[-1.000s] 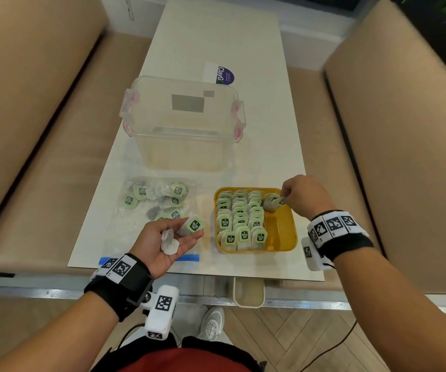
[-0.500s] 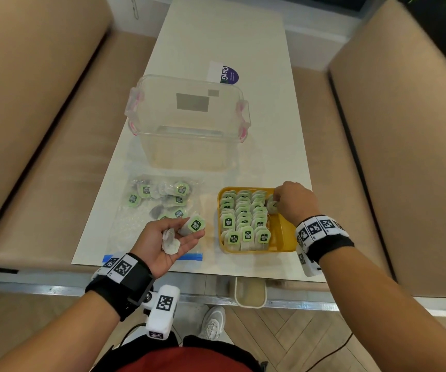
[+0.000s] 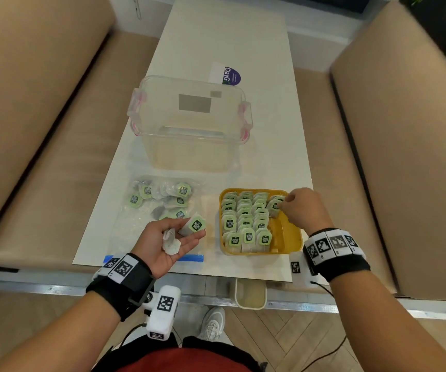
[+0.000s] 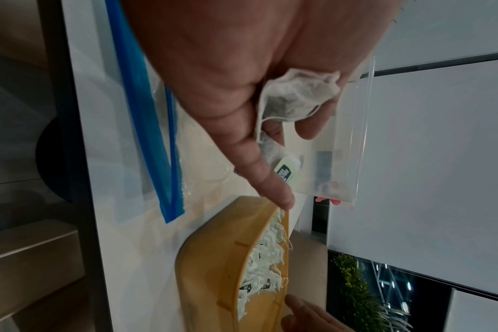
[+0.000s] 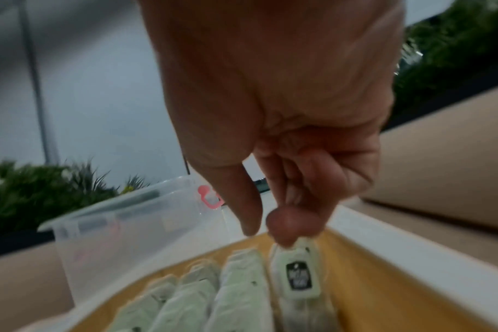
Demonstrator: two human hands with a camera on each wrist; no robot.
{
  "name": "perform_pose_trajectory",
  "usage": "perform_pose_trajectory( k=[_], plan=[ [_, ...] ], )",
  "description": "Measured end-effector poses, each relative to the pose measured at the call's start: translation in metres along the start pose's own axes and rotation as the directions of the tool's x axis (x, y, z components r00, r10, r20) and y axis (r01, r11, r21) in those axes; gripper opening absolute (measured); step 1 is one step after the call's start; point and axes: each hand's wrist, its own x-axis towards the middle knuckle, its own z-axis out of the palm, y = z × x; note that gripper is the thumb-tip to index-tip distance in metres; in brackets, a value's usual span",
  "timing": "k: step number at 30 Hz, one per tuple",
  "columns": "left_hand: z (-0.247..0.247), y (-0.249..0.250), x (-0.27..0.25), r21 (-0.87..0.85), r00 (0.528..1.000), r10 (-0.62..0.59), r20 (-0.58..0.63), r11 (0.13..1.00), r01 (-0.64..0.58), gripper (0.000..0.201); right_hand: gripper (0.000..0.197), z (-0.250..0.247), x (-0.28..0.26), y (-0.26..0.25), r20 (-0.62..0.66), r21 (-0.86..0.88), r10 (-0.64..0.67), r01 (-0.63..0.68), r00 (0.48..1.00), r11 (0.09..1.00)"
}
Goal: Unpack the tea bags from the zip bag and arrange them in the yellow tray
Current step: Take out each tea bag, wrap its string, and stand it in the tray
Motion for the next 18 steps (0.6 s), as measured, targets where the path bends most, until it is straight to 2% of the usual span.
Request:
perform_pose_trajectory(
  k=[4,7,12,14,16,18],
  plan=[
    [0.002,-0.001,0.0,0.013,1.0,0.003,0.005,1.0,-0.004,0.012,0.035,0.007,-0.013,-0.006,0.187,0.066,0.106,-0.12,0.977,0.991],
    [0.001,-0.002,0.001,0.016,1.0,0.003,0.006,1.0,-0.003,0.013,0.024,0.013,-0.017,-0.01,0.273,0.1,0.145,-0.178,0.951,0.979],
    [0.0,-0.003,0.0,0.017,1.0,0.008,0.012,1.0,-0.008,0.013,0.01,0.024,-0.013,-0.011,0.308,0.099,0.191,-0.231,0.932,0.968],
    [0.001,-0.003,-0.001,0.018,1.0,0.011,0.013,1.0,-0.011,0.012,0.012,0.027,-0.013,-0.013,0.314,0.062,0.212,-0.243,0.925,0.968],
    [0.001,-0.003,-0.003,0.017,1.0,0.013,0.01,1.0,-0.013,0.011,0.024,0.03,-0.011,-0.014,0.329,0.032,0.22,-0.244,0.918,0.969],
    [0.002,-0.002,-0.004,0.017,1.0,0.014,0.01,1.0,-0.014,0.012,0.023,0.031,-0.009,-0.012,0.336,0.034,0.222,-0.248,0.915,0.968]
  ],
)
